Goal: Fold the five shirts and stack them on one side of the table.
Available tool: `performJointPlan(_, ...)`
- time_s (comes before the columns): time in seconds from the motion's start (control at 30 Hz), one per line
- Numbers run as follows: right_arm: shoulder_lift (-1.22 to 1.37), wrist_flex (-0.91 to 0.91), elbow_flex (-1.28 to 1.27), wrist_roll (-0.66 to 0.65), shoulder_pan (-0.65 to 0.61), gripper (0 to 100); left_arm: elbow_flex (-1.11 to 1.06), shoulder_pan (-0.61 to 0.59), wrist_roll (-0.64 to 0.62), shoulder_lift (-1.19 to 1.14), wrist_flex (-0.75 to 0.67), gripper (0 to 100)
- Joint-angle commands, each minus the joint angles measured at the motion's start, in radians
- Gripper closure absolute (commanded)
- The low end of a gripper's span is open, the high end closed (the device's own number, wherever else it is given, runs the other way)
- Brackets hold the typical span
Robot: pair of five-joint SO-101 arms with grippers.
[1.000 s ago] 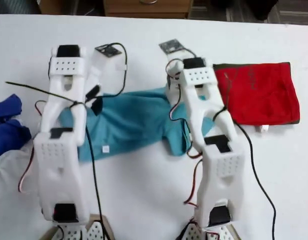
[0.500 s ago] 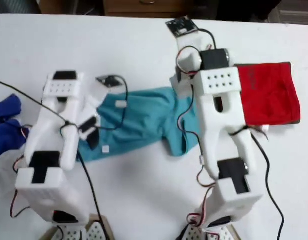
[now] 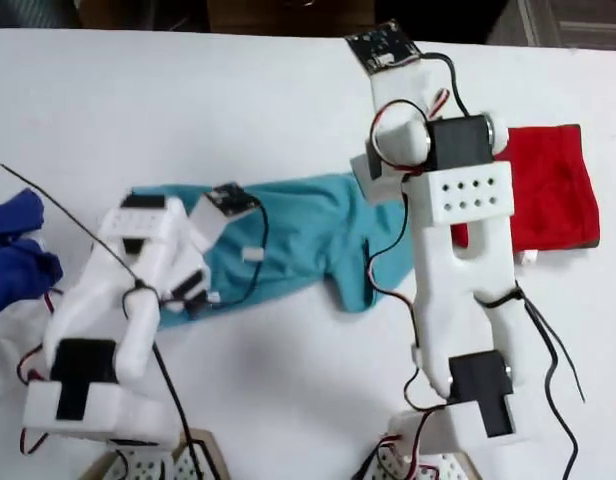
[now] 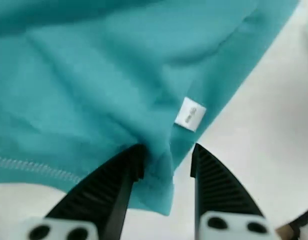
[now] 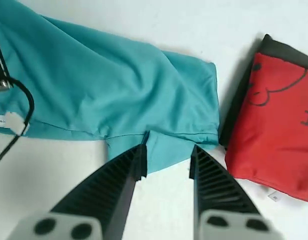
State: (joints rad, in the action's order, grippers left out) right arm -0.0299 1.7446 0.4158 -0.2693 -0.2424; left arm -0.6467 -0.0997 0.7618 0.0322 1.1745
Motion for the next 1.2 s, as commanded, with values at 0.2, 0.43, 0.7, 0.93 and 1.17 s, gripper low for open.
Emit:
performJointPlan(0.2,-0.056,0.018,-0.118,0.0,0.021,85.1,-0.056,0.008,0.006,0.132,-0.051,82)
performJointPlan(0.43,-0.058,0.018,-0.1,-0.011,0.021,85.1,0.056,-0.034,0.091,0.155,0.002,82)
performJointPlan(0.7,-0.058,0.018,-0.098,-0.06,0.019,85.3,0.077,-0.084,0.201,0.021,0.005,82)
performJointPlan(0.93,-0.058,0.016,-0.098,-0.061,0.019,85.3,0.068,-0.077,0.204,0.006,0.057,82)
performJointPlan(1.17,-0.058,0.016,-0.098,-0.061,0.019,85.3,-0.033,-0.057,0.253,0.012,0.066,82)
